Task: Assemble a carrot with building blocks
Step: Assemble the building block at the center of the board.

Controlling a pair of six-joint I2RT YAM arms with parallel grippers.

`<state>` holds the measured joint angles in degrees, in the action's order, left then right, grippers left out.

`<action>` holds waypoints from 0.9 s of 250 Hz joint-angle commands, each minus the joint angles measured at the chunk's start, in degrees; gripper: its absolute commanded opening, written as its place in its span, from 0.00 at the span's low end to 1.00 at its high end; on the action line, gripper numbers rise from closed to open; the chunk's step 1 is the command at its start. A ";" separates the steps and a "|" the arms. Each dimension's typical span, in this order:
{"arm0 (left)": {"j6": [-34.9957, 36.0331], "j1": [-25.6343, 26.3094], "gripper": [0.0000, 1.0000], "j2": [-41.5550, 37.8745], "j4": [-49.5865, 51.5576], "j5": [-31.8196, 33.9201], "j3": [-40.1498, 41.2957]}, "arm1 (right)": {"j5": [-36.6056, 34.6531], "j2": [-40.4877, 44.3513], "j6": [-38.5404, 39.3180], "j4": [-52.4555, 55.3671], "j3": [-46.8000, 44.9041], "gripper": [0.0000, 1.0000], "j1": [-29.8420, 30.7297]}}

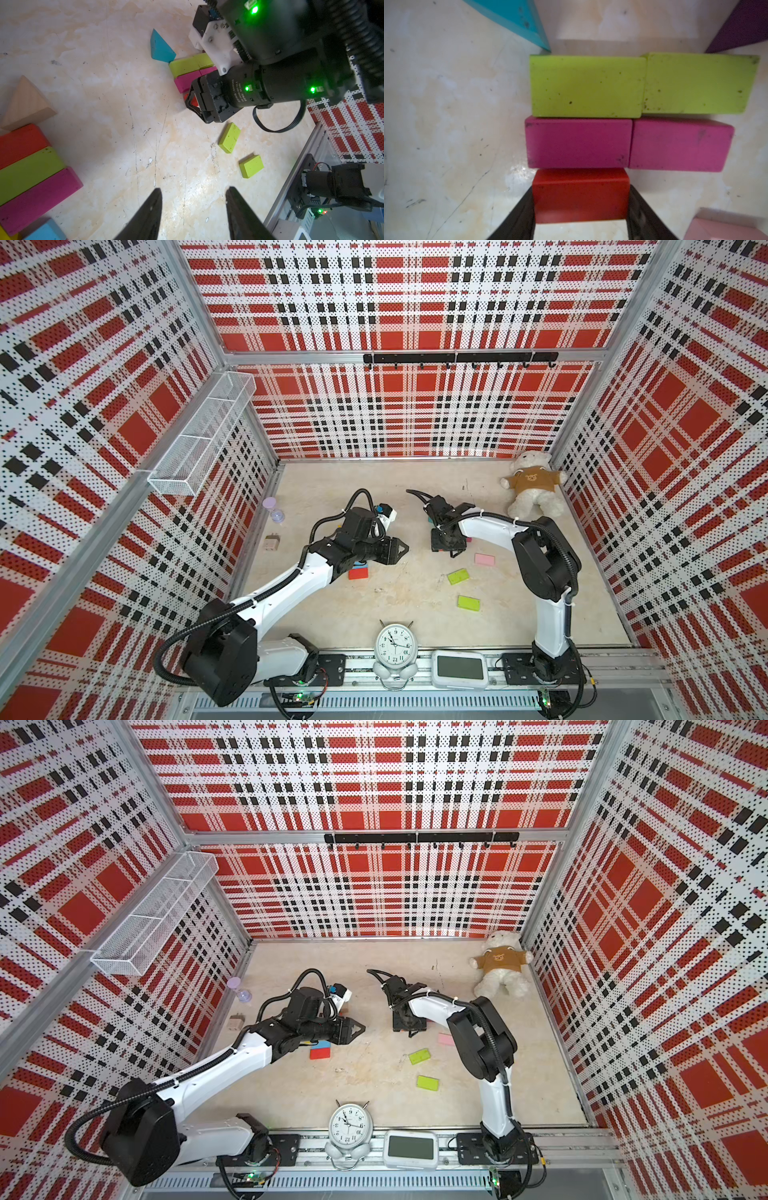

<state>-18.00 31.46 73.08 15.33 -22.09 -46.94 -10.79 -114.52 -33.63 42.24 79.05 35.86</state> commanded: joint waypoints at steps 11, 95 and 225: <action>-0.44 -0.53 0.53 0.31 -1.61 -0.41 0.36 | -0.40 -1.32 0.40 -0.07 1.82 0.57 -0.30; -0.47 -0.63 0.53 0.31 -1.90 -0.51 0.66 | -0.60 -2.20 0.57 0.39 2.90 0.58 -0.26; -0.52 -0.74 0.53 0.22 -1.87 -0.68 0.60 | -0.76 -1.81 0.01 0.87 3.24 0.70 -0.30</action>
<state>-18.15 31.31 73.14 14.59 -22.15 -46.94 -10.81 -115.57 -32.91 42.81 80.90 35.86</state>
